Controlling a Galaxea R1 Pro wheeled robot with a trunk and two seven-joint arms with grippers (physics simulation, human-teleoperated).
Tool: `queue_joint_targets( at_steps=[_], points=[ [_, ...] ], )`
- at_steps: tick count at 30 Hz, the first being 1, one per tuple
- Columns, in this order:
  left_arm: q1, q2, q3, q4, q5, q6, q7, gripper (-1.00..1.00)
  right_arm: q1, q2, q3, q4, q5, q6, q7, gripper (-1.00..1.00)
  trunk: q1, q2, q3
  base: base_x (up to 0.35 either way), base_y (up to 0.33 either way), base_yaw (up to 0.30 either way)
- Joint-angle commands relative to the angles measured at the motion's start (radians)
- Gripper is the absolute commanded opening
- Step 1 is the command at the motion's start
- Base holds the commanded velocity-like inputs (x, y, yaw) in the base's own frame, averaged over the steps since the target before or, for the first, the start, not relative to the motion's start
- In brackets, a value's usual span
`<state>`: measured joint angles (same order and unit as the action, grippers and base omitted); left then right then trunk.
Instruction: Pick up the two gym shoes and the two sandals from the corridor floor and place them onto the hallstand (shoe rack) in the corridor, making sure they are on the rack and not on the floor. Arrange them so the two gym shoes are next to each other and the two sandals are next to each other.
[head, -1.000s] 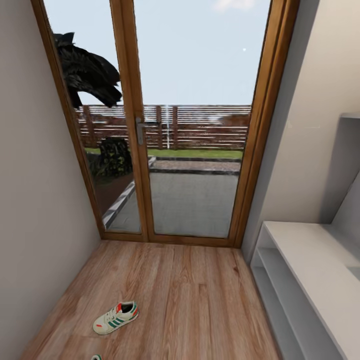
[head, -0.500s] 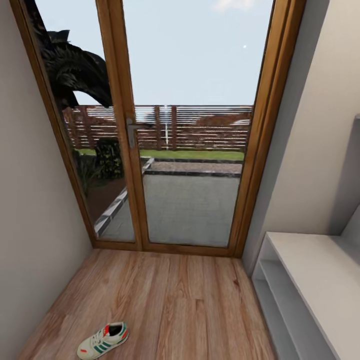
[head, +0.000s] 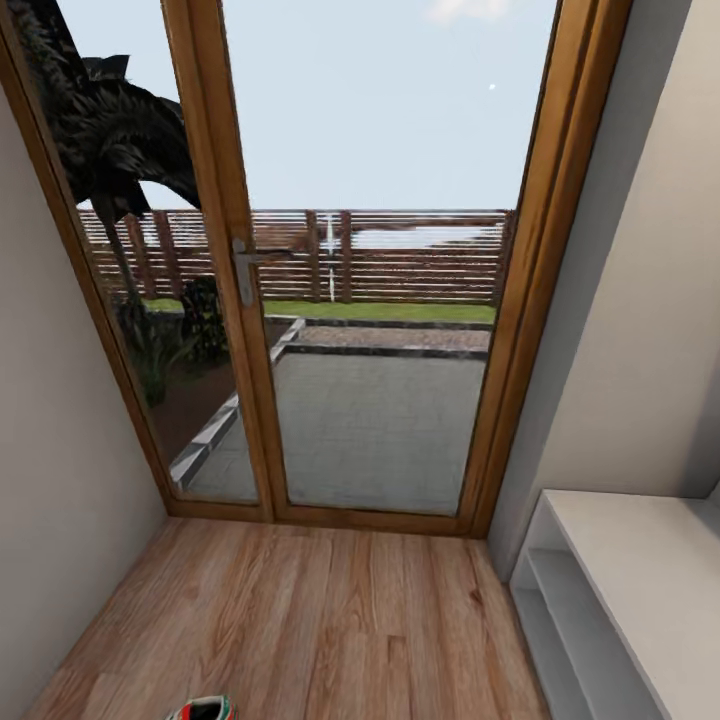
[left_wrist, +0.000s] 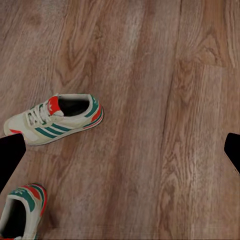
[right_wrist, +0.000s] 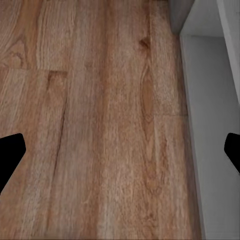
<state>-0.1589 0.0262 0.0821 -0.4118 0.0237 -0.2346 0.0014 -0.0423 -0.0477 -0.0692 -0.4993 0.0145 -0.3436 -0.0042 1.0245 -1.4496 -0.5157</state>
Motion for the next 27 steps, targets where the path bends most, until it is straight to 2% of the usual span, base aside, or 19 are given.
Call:
queue_joint_targets(
  at_steps=[1,10,15,27],
  points=[
    [-0.001,0.0,0.001,0.001,0.002,-0.003,0.0,1.0,-0.001,0.0,-0.001,0.001,0.002,-0.003,0.0,1.0,0.001,0.0,-0.001,0.329,-0.03,0.0],
    [-0.001,0.0,0.001,0.001,0.002,-0.003,0.0,1.0,-0.001,0.001,-0.001,0.001,0.002,-0.003,0.0,1.0,0.001,0.0,-0.001,0.327,-0.049,0.013],
    [-0.001,0.0,0.001,0.001,0.002,-0.003,0.0,1.0,-0.001,0.001,-0.001,0.001,0.002,-0.003,0.0,1.0,0.001,0.0,-0.001,0.279,-0.109,0.186],
    [-0.001,-0.003,-0.002,-0.001,-0.002,-0.003,0.0,1.0,-0.001,0.001,-0.001,0.002,0.002,-0.003,0.0,1.0,0.001,0.0,-0.001,0.044,-0.018,0.266]
  ],
)
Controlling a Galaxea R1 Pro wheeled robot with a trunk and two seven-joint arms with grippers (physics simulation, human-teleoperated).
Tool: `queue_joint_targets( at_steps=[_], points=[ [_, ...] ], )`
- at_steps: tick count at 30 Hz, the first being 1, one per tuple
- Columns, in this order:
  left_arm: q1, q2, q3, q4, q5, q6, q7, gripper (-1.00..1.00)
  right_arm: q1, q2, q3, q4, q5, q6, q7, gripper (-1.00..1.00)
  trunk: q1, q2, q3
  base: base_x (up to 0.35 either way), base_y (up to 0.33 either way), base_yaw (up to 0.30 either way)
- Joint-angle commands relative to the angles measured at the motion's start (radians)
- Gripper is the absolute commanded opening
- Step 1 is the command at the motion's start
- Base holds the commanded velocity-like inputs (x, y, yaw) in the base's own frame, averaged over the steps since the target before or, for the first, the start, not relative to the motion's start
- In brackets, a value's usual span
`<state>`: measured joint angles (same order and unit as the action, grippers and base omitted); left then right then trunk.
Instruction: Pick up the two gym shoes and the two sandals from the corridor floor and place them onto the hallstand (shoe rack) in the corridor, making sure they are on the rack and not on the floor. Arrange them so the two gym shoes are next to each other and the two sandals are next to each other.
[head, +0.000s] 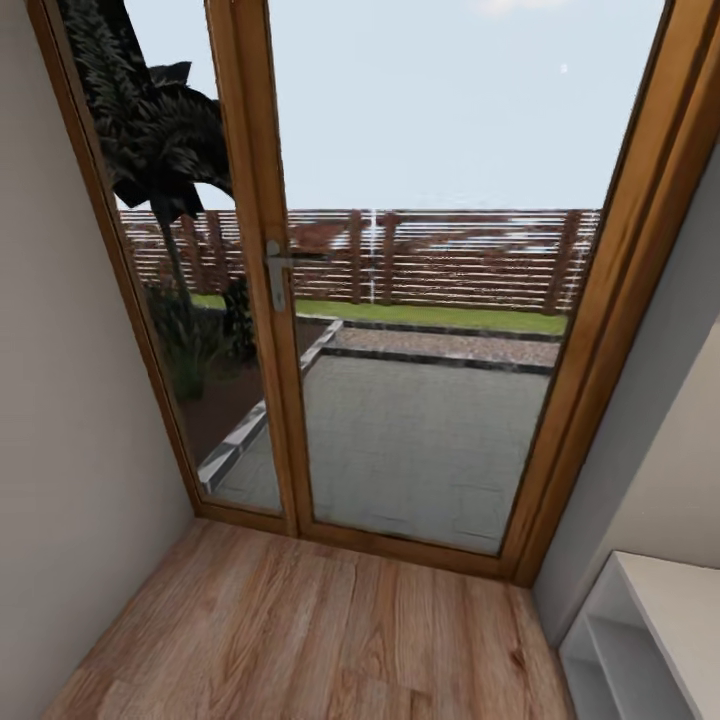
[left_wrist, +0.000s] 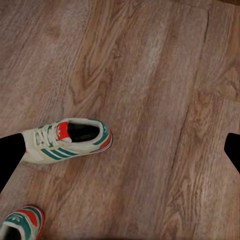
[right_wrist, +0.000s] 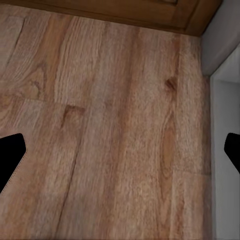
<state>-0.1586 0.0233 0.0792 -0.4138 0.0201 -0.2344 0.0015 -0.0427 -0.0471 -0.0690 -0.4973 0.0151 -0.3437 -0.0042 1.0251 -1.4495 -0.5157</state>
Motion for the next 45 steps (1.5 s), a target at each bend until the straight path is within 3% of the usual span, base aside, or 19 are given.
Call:
queue_joint_targets(
  at_steps=[1,9,45],
  points=[
    [-0.001,0.0,0.001,0.001,0.002,-0.003,0.0,1.0,0.0,0.0,-0.002,0.0,0.002,-0.003,0.0,1.0,0.0,0.0,-0.001,0.001,0.0,0.261],
    [-0.001,0.0,0.001,0.001,0.002,-0.004,0.0,1.0,0.0,0.001,-0.002,-0.001,0.001,-0.003,0.0,1.0,0.0,0.0,-0.001,0.0,0.0,0.113],
    [-0.001,0.0,0.001,0.001,0.003,-0.005,0.0,1.0,0.0,-0.001,0.001,-0.003,0.002,-0.003,0.003,1.0,0.138,-0.252,-0.114,0.0,0.0,0.002]
  ],
)
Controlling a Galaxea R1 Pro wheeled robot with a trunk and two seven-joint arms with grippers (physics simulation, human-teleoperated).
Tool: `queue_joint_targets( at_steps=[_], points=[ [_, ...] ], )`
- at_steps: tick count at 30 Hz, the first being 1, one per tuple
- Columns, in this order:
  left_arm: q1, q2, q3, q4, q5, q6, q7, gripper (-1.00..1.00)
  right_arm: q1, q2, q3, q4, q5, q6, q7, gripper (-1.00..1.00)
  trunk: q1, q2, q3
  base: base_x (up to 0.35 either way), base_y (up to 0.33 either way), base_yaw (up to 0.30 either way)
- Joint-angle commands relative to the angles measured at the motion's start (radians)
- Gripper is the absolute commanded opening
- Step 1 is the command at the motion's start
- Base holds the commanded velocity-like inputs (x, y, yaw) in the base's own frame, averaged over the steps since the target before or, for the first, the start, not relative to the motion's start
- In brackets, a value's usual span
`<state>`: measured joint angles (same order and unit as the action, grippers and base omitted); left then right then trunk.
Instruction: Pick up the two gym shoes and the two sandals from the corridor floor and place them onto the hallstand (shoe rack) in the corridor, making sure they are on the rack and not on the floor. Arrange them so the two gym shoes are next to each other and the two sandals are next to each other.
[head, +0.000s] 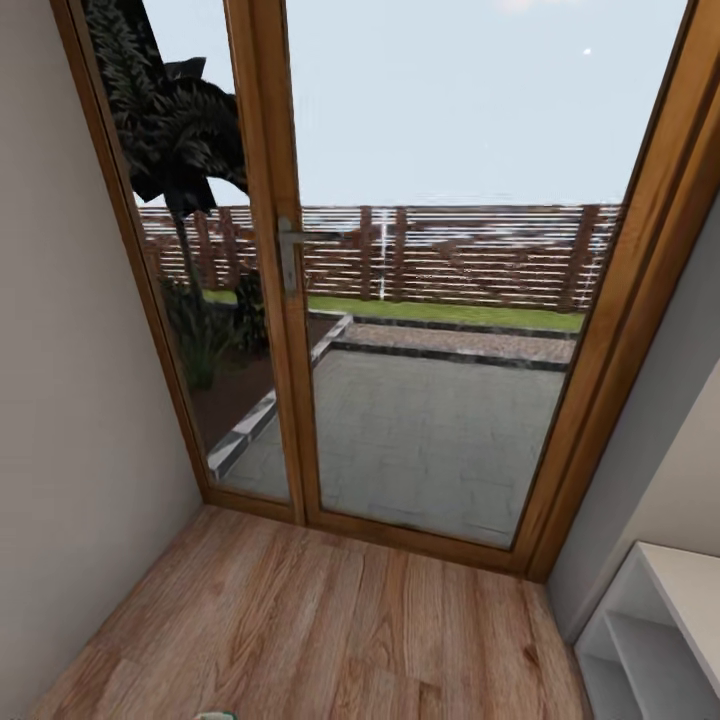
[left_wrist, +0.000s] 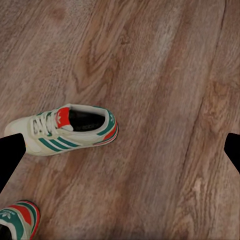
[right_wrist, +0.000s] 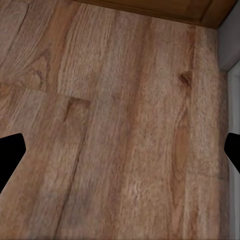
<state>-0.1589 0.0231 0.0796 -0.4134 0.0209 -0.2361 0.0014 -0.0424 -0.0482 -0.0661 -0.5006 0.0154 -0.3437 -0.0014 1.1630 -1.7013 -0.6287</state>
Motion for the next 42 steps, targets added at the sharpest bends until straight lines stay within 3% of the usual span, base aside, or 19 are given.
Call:
queue_joint_targets(
  at_steps=[1,18,27,31,37,42],
  points=[
    [-0.001,0.0,0.001,0.001,0.002,-0.003,0.0,1.0,-0.001,0.0,-0.002,0.001,0.002,-0.003,-0.001,1.0,0.004,-0.008,-0.005,0.0,0.0,0.0],
    [-0.001,0.003,0.001,-0.002,0.001,0.0,-0.004,1.0,-0.001,0.002,-0.003,-0.019,0.0,-0.002,-0.003,1.0,0.069,-0.127,-0.082,0.0,0.0,0.0],
    [-0.012,0.003,0.0,-0.009,0.001,0.005,-0.006,1.0,-0.001,0.001,-0.004,-0.068,0.0,-0.002,-0.003,1.0,0.069,-0.127,-0.092,0.0,0.0,0.0],
    [-0.017,0.005,0.002,-0.026,0.001,0.013,-0.005,1.0,-0.001,0.001,-0.003,-0.088,0.001,-0.002,-0.001,1.0,0.084,-0.155,-0.106,0.0,0.0,0.0],
    [-0.076,0.013,0.001,-0.056,0.0,0.05,-0.003,1.0,-0.002,0.001,-0.001,-0.181,0.003,0.001,0.002,1.0,0.107,-0.197,-0.125,0.0,0.0,0.0],
    [-0.152,0.017,0.0,-0.065,-0.001,0.155,0.002,1.0,-0.008,0.001,0.001,-0.316,0.004,0.006,0.005,1.0,0.126,-0.232,-0.141,0.0,0.0,0.0]
  ],
)
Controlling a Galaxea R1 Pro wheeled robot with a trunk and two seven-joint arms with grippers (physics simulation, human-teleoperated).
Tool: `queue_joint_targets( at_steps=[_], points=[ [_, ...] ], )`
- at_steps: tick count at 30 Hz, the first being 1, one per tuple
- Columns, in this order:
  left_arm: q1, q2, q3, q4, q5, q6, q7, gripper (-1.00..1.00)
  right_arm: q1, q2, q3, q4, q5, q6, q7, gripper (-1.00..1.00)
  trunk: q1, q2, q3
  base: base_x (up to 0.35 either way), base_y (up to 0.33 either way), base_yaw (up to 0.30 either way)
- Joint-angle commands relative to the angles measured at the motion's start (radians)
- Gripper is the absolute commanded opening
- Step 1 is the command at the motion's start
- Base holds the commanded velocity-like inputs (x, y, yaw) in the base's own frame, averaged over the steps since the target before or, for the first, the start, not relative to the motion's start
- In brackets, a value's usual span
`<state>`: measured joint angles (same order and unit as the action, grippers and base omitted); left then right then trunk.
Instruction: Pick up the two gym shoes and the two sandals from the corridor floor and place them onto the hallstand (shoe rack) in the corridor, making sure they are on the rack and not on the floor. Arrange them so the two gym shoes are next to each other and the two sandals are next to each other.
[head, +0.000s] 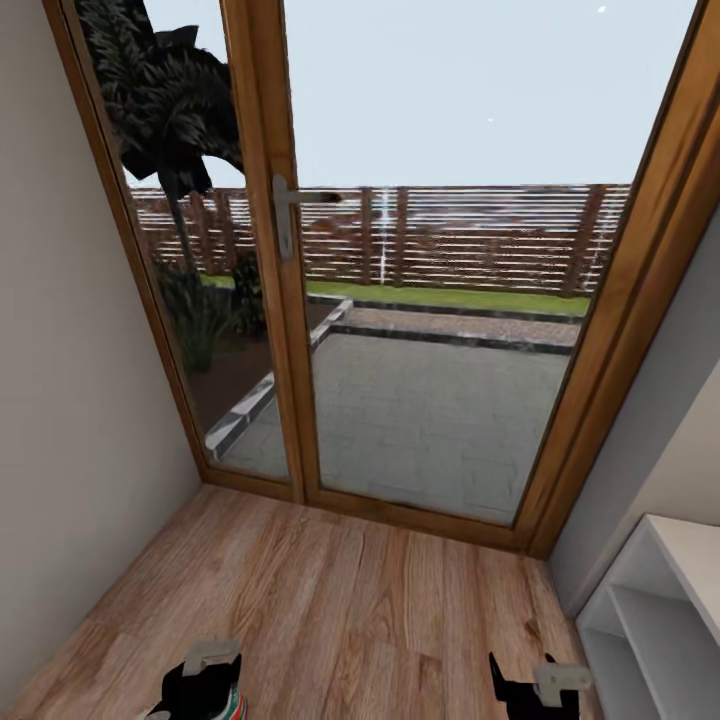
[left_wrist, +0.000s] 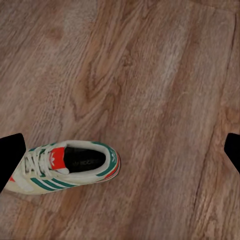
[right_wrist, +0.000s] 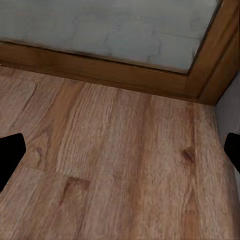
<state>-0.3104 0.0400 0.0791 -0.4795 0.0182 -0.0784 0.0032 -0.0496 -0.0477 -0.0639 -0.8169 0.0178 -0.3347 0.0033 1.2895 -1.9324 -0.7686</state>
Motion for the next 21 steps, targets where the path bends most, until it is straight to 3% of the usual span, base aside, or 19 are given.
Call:
queue_joint_targets(
  at_steps=[1,8,16,21],
  points=[
    [-0.008,0.0,0.001,0.0,0.002,0.008,0.001,1.0,-0.002,0.0,-0.001,-0.013,0.002,-0.002,0.001,1.0,0.004,-0.008,-0.004,0.0,0.0,0.0],
    [-0.025,0.002,-0.001,0.005,0.003,0.028,-0.005,1.0,-0.005,-0.001,0.003,-0.047,0.018,-0.001,0.004,1.0,0.031,-0.057,-0.026,0.0,0.0,0.0],
    [-0.027,0.01,-0.002,0.019,0.005,-0.076,-0.009,1.0,-0.006,-0.001,0.004,0.022,0.071,-0.004,0.005,1.0,0.061,-0.113,-0.051,0.0,0.0,0.0],
    [-0.026,0.012,0.0,0.027,0.006,-0.104,-0.009,1.0,-0.006,-0.001,0.004,0.038,0.086,-0.005,0.004,1.0,0.08,-0.148,-0.067,0.0,0.0,0.0]
  ],
)
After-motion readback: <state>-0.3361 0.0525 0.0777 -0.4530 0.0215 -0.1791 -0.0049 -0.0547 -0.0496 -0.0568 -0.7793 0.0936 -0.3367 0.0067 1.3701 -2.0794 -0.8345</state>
